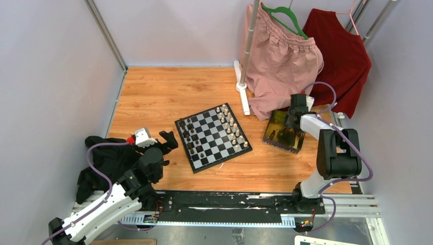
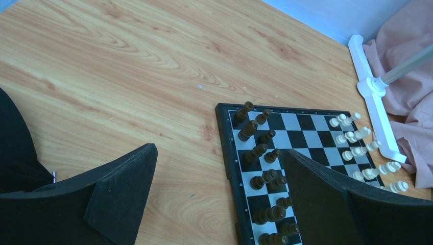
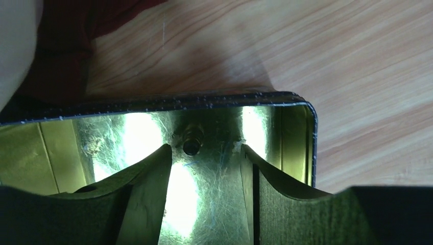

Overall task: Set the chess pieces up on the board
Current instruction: Pick up the chess piece from the storage box.

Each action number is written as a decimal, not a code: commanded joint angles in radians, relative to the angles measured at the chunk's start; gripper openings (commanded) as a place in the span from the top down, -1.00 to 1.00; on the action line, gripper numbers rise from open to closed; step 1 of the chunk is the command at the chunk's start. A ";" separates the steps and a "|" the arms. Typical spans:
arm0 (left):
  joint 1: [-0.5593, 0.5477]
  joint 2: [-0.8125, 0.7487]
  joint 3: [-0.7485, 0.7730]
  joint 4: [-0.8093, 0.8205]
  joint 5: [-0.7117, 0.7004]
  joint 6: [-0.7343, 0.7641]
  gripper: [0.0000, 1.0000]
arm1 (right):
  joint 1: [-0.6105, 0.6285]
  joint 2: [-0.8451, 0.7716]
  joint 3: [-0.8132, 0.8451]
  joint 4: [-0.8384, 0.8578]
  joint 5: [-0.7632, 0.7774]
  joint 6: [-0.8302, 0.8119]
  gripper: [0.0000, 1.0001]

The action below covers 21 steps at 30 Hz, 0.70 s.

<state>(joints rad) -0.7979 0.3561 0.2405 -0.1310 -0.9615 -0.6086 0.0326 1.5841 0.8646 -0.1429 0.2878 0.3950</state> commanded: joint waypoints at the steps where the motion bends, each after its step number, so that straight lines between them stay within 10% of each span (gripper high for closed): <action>1: -0.001 0.023 -0.010 0.062 -0.026 0.005 -1.00 | -0.023 0.029 0.050 0.026 -0.029 0.002 -0.09; 21: -0.001 0.034 -0.016 0.074 -0.032 0.011 -1.00 | -0.052 0.070 0.088 0.002 -0.081 -0.006 0.65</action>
<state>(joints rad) -0.7979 0.3927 0.2348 -0.0860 -0.9627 -0.5941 0.0044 1.6470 0.9287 -0.1268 0.2195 0.3908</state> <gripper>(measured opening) 0.997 0.237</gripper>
